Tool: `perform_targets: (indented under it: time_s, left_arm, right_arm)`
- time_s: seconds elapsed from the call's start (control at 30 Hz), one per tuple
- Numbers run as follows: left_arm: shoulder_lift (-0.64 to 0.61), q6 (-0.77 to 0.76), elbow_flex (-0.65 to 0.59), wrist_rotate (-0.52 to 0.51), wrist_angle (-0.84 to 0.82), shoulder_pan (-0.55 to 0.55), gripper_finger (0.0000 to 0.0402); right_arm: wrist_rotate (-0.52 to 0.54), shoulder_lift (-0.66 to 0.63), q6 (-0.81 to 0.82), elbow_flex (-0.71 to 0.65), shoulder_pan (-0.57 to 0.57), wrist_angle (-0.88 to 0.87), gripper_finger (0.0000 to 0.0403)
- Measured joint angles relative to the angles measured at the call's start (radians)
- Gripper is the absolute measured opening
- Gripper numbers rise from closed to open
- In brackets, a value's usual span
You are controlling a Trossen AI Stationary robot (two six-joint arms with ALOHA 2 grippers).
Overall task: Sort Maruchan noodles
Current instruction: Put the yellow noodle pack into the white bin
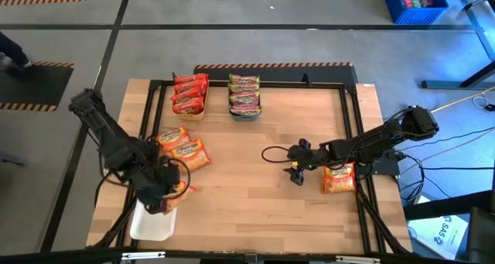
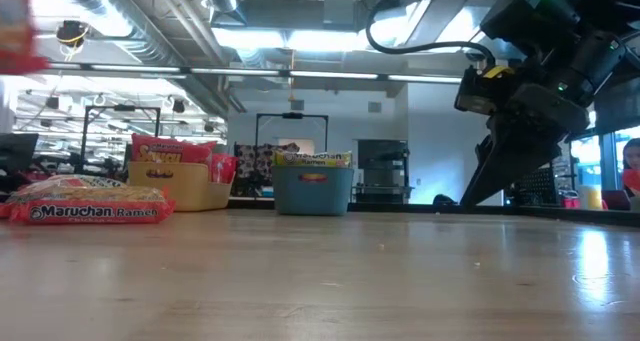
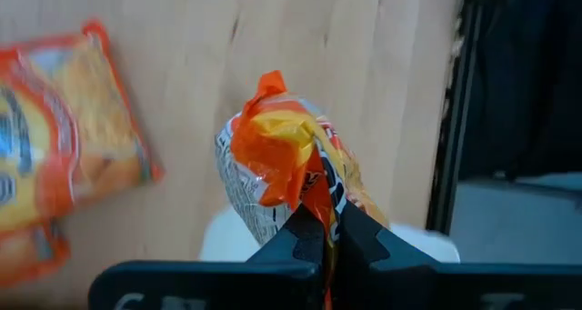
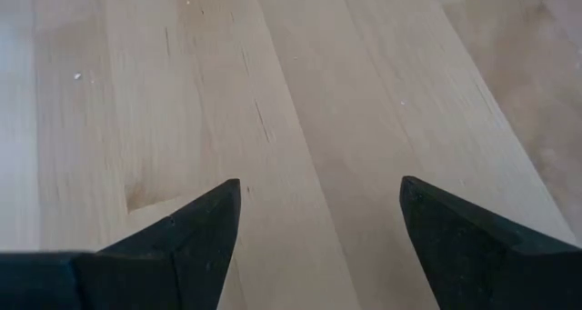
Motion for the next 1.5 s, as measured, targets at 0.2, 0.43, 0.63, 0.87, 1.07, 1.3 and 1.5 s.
perform_targets:
  time_s: [0.2,0.43,0.63,0.87,1.07,1.3,1.5]
  left_arm:
    - [0.070,-0.124,0.023,0.121,-0.078,-0.104,0.0000]
    - [0.193,-0.053,0.023,0.158,-0.161,-0.156,0.0000]
    - [0.287,0.087,0.023,0.134,-0.161,-0.158,0.0000]
    - [0.365,0.218,0.023,0.072,-0.168,-0.158,0.0000]
    - [0.386,0.256,0.022,-0.078,-0.165,-0.153,0.0000]
    - [0.387,0.256,0.022,-0.173,-0.169,-0.122,0.0000]
    - [0.387,0.264,0.022,-0.230,-0.169,-0.089,0.0000]
  right_arm:
    - [0.001,0.000,-0.021,0.000,0.000,0.000,0.0287]
    - [0.018,0.000,-0.023,0.000,0.000,0.000,0.0287]
    - [0.029,0.000,-0.024,0.000,0.000,0.000,0.0287]
    - [0.047,0.004,-0.024,0.000,0.000,0.001,0.0287]
    - [0.047,0.006,-0.039,-0.019,0.000,0.022,0.0287]
    - [0.034,0.006,-0.040,-0.044,0.000,0.065,0.0287]
    - [0.003,0.006,-0.047,-0.044,0.000,0.126,0.0287]
